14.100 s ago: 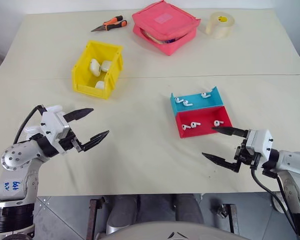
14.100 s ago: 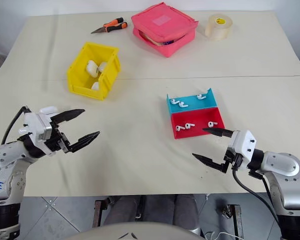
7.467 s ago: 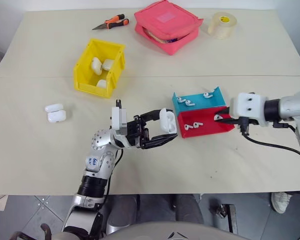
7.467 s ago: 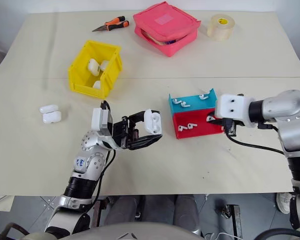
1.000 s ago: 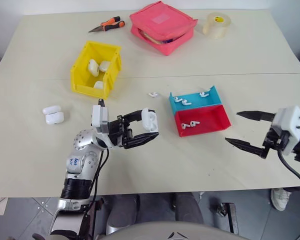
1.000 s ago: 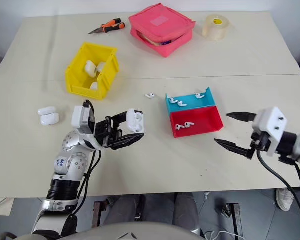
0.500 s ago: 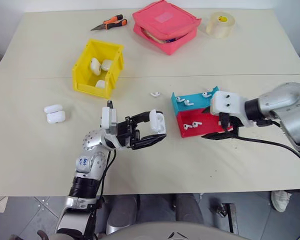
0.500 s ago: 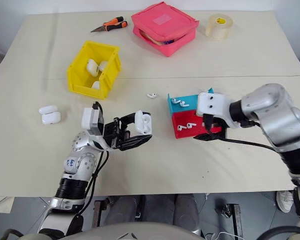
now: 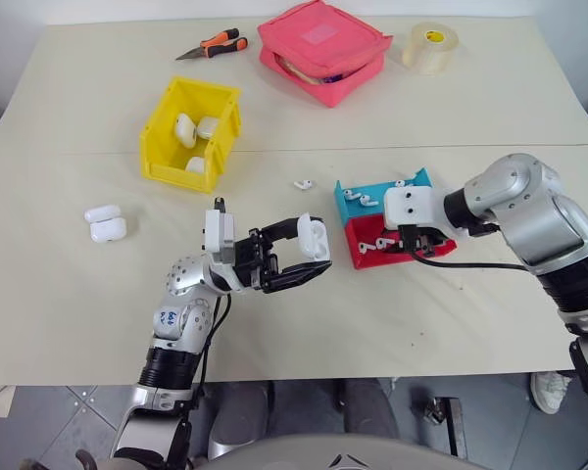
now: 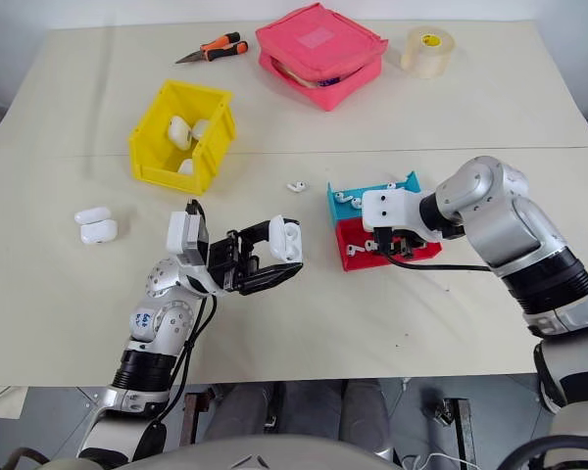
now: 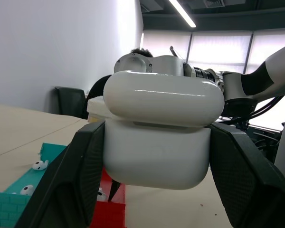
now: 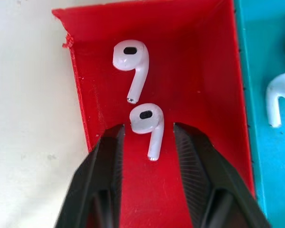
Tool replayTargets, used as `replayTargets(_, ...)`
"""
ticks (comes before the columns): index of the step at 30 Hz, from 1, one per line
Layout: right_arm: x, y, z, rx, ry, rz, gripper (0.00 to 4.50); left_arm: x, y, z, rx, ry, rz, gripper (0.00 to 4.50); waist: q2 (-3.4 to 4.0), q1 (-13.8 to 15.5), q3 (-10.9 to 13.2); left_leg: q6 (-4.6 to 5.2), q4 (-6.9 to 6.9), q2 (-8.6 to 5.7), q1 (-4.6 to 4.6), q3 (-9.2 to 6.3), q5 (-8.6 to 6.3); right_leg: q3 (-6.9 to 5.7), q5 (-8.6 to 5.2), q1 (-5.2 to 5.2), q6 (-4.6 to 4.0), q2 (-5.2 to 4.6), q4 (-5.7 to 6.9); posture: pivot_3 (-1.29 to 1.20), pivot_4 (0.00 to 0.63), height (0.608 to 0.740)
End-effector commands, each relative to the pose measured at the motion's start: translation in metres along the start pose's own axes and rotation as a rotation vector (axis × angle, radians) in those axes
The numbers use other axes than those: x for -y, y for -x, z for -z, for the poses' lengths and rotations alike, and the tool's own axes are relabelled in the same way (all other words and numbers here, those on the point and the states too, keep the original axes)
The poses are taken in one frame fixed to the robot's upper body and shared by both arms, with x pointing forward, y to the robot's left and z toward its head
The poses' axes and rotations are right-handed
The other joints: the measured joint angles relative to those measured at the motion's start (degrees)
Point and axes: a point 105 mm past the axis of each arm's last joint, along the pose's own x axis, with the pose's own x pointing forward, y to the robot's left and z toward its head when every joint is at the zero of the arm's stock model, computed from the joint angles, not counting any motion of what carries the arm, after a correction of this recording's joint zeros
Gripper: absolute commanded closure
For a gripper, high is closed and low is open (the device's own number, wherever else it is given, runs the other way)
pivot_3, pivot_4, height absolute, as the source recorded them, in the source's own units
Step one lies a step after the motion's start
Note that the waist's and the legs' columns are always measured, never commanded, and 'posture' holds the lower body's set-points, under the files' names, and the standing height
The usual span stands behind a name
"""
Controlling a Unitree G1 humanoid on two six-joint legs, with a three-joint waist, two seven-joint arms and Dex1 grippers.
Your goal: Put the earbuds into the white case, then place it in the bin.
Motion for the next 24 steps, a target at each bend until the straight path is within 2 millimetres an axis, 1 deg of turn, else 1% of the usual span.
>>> replayTargets(1,0.005,0.003,-0.008,-0.006,0.052,0.018,2.77,0.004,-0.003,-0.008,0.019,-0.036,0.019,1.63,0.00,-0.1,0.0,0.00,0.00,0.00,0.00,0.00,0.00,0.00,0.00,0.00,0.00,0.00,0.00,0.00,0.150,0.740)
replayTargets(6,0.004,-0.001,-0.009,-0.028,0.083,0.009,2.77,0.003,-0.004,-0.009,0.021,-0.042,0.014,1.63,0.00,-0.1,0.0,0.00,0.00,0.00,0.00,-0.01,0.00,-0.01,0.00,0.00,0.00,0.00,0.01,0.00,0.150,0.740)
replayTargets(17,0.000,-0.003,-0.006,-0.060,0.126,-0.023,2.77,0.001,-0.005,-0.010,0.025,-0.050,0.004,1.63,0.00,-0.4,0.0,0.00,0.00,0.00,0.00,-0.01,0.00,-0.01,0.00,0.00,0.00,0.00,0.02,0.00,0.150,0.740)
replayTargets(24,-0.001,-0.008,-0.011,-0.041,0.135,-0.027,2.77,0.000,-0.004,-0.011,0.021,-0.052,0.000,1.63,0.00,-0.9,0.0,-0.01,0.00,0.02,0.01,-0.02,0.00,-0.01,0.00,0.00,0.00,0.01,0.03,0.00,0.150,0.740)
